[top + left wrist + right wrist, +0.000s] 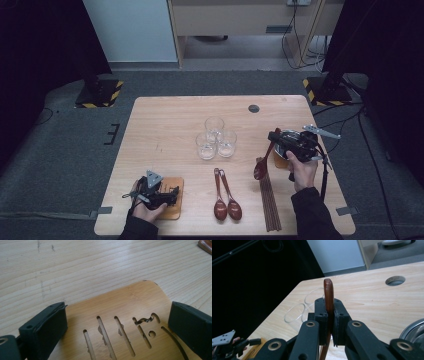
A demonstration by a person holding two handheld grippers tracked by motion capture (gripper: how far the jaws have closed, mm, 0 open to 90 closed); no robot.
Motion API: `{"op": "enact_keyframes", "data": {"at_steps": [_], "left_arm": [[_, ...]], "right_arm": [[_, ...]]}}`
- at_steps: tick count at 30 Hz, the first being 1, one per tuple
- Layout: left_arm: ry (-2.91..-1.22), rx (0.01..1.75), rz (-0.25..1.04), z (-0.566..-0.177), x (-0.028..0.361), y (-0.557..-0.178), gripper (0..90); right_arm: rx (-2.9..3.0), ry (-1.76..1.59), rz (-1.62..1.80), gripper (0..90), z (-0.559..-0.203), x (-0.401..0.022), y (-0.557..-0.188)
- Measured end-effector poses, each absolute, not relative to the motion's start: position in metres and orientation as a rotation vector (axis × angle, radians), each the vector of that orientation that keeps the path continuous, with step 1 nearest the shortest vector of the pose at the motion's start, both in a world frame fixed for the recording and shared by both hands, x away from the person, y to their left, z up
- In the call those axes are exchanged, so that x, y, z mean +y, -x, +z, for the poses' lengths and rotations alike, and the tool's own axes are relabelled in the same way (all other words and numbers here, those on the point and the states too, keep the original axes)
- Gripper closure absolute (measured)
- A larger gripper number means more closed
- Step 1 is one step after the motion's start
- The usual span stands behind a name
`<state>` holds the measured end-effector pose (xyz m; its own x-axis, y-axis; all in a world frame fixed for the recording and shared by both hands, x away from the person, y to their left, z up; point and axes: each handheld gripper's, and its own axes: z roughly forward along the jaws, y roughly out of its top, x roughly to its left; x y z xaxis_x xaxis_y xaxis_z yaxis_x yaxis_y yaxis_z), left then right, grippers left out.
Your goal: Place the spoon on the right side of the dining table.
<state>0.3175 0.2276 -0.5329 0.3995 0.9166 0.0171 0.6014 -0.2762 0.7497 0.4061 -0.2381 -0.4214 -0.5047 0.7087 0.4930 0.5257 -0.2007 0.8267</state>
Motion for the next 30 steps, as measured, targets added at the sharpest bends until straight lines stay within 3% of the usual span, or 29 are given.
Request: {"op": "enact_keyframes", "data": {"at_steps": [30], "left_arm": [[-1.984, 1.291, 0.611, -0.533, 0.228, -0.317, 1.1]], "right_arm": [[1.723, -1.52, 1.803, 84.7, -0.411, -0.256, -0.424]]}}
